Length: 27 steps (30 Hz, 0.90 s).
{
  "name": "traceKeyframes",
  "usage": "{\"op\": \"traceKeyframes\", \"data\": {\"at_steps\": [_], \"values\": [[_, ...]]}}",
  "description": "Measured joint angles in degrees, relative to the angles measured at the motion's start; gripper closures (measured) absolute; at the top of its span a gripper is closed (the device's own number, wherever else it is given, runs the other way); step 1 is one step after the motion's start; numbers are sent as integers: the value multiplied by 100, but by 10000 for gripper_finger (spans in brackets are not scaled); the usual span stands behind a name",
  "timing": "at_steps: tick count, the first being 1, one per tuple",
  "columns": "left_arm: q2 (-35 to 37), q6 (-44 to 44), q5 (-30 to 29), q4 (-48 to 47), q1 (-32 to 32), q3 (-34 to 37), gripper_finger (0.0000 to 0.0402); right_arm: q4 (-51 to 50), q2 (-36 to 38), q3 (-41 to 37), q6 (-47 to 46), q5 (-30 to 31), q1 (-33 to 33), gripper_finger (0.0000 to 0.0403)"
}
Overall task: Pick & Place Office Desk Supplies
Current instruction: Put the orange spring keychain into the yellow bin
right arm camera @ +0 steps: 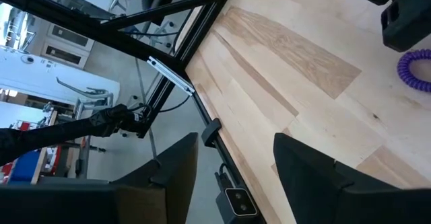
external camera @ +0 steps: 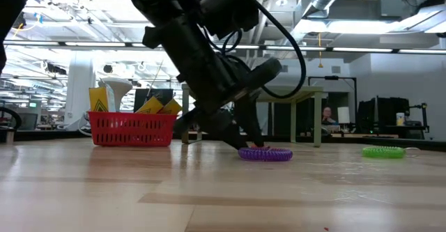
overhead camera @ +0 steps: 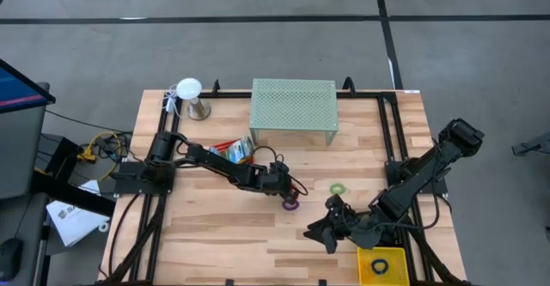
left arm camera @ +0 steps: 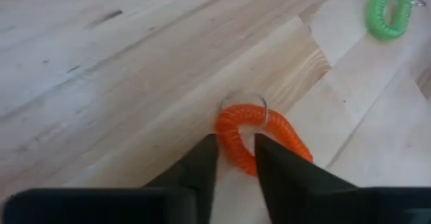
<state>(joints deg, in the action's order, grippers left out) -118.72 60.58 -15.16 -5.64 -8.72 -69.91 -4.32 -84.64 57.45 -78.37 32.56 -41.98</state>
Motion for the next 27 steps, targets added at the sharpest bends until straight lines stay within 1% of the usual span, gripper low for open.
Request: {"op": "traceKeyframes", "data": {"at_steps": [4, 6, 17, 22, 27], "values": [[-4, 17, -39, -12, 3, 9, 372, 2, 0, 0, 14, -12, 0, 215], [-10, 39, -51, 13, 13, 9, 390, 2, 0, 0, 15, -12, 0, 216], [142, 39, 151, 234, 40, 44, 400, 7, 0, 0, 32, 92, 0, 217], [433, -18, 320, 467, 20, 37, 401, 7, 0, 0, -228, 493, 2, 214], [825, -178, 361, 558, 5, 37, 401, 38, 0, 0, -407, 840, 4, 201]]}}
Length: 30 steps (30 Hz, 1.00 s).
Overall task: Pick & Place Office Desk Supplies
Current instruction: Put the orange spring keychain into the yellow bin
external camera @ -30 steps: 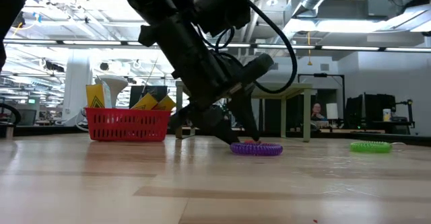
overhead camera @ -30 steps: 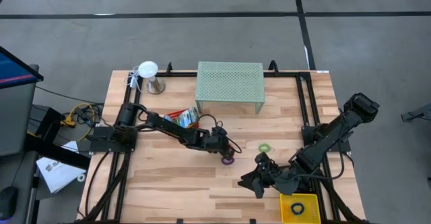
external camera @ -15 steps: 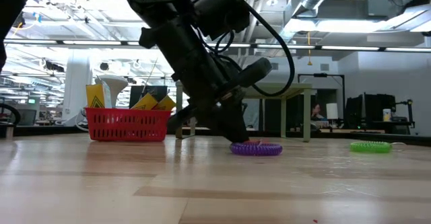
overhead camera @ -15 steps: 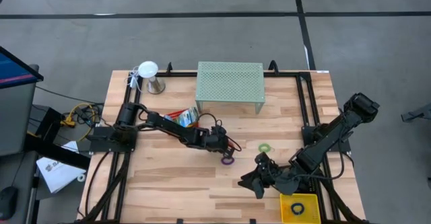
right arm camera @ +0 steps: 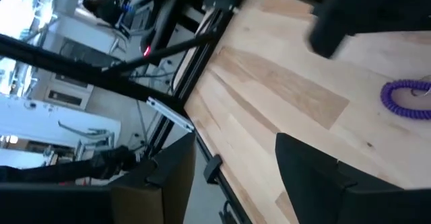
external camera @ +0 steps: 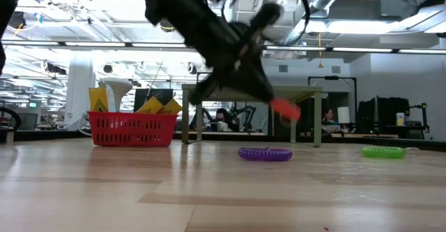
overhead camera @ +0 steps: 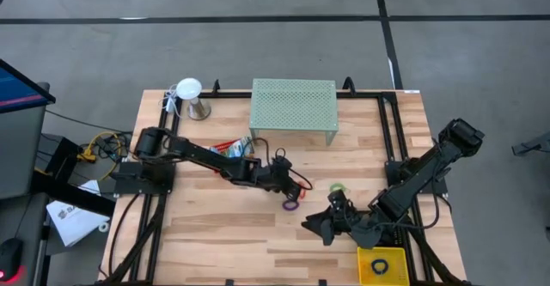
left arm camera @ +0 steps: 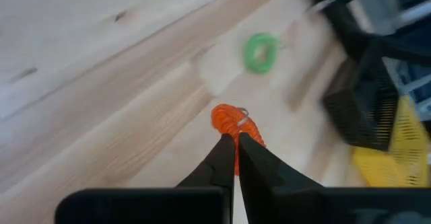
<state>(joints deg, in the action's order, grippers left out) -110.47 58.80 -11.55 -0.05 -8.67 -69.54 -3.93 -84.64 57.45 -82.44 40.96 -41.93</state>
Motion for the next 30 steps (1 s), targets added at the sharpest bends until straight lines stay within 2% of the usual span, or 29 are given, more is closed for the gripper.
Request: {"op": "traceKeyframes", "data": {"at_steps": [9, 16, 23, 30], "values": [[726, -440, -5, -94, 41, 28, 401, 205, 617, -4, 504, 569, -190, 188], [1221, -738, 12, -3, 75, 28, 401, 40, 841, -2, 629, 611, -314, 196], [1644, -891, 91, 69, -87, 26, 401, -494, 839, -2, 117, 1027, -430, 197], [1752, -828, 140, 790, -352, 22, 401, -851, 839, -2, -355, 1187, -433, 171]]}}
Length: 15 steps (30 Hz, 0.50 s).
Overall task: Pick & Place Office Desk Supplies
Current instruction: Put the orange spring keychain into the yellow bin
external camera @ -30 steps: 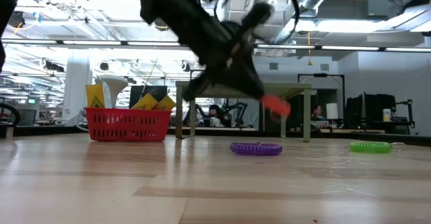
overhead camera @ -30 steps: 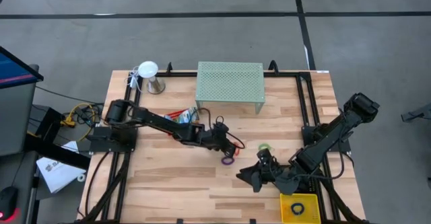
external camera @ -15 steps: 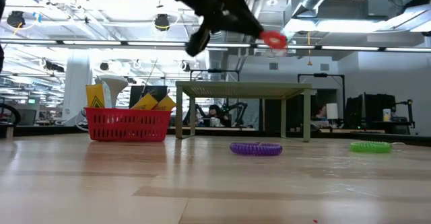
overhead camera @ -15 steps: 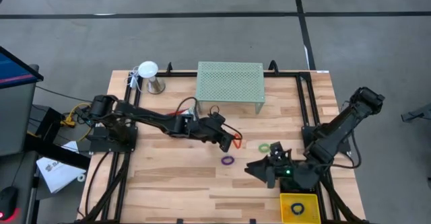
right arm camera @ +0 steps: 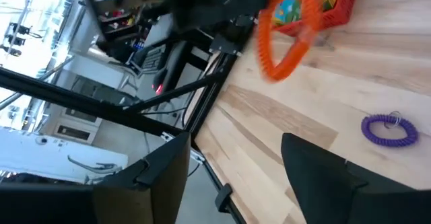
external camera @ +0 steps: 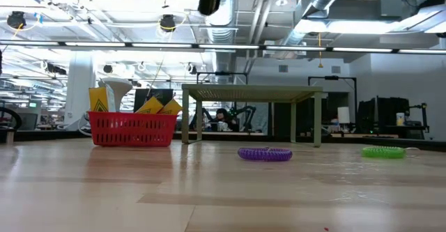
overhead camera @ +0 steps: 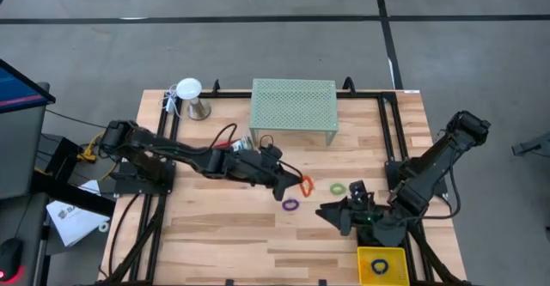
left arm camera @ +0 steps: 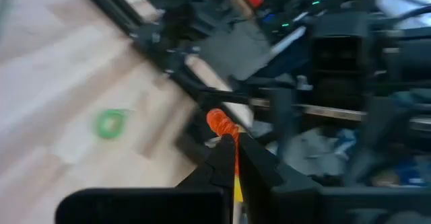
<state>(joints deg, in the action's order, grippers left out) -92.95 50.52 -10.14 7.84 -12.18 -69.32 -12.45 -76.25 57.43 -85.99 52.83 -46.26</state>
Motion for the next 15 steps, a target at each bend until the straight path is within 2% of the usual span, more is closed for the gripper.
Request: {"op": "traceKeyframes", "data": {"at_steps": [5, 15], "values": [[-6, 115, 6, 159, -131, 0, 401, 1, 0, 0, 28, 19, 118, 155], [-9, 184, 1, 376, -239, 0, 400, -45, -2, 0, 243, -94, 390, 153]]}}
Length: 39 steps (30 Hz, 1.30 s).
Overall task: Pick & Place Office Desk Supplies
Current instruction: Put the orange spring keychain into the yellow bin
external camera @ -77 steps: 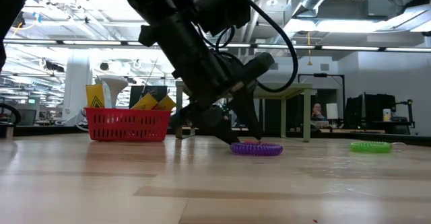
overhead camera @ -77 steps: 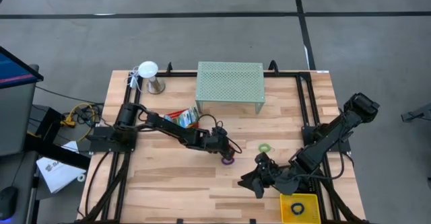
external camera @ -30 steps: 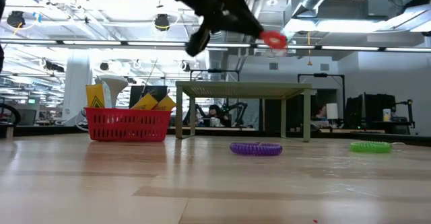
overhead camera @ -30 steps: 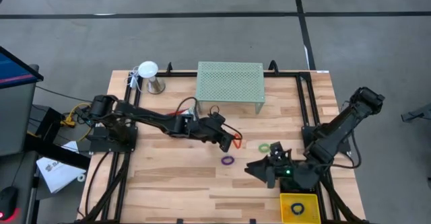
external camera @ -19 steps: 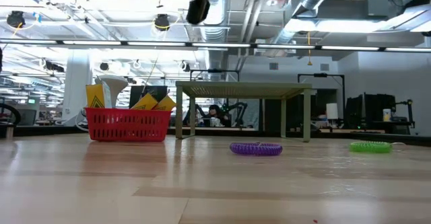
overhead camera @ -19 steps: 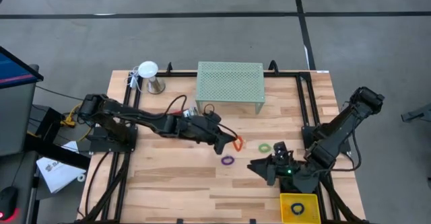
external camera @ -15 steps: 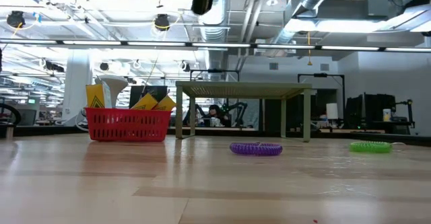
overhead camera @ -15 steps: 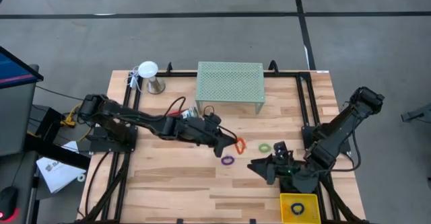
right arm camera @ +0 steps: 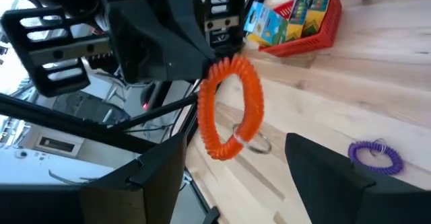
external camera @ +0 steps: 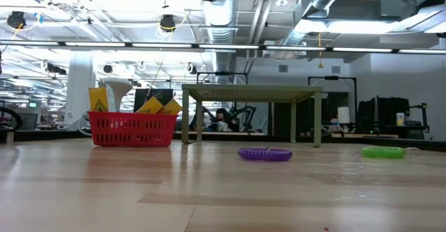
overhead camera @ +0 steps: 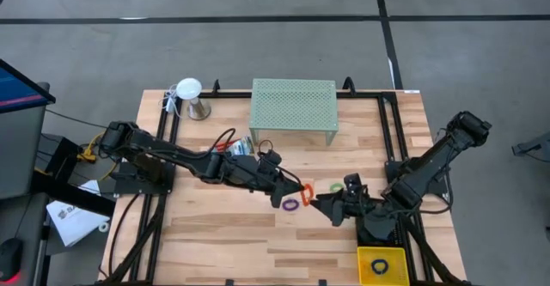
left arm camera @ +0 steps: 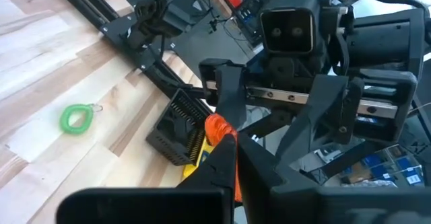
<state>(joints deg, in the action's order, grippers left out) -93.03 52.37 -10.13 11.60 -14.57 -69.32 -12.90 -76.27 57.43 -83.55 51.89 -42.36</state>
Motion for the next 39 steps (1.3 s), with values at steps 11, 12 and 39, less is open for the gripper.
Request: {"op": "traceKeyframes", "data": {"at_steps": [11, 12, 39], "values": [[0, 19, -37, 309, -80, 0, 400, 1, 0, 0, 275, -215, 251, 153], [0, 19, -37, 335, -83, 0, 400, 2, 0, 0, 303, -230, 270, 153], [-4, 41, -190, 383, -96, 0, 401, 1036, -280, -2, 1493, -1008, 722, 355]]}}
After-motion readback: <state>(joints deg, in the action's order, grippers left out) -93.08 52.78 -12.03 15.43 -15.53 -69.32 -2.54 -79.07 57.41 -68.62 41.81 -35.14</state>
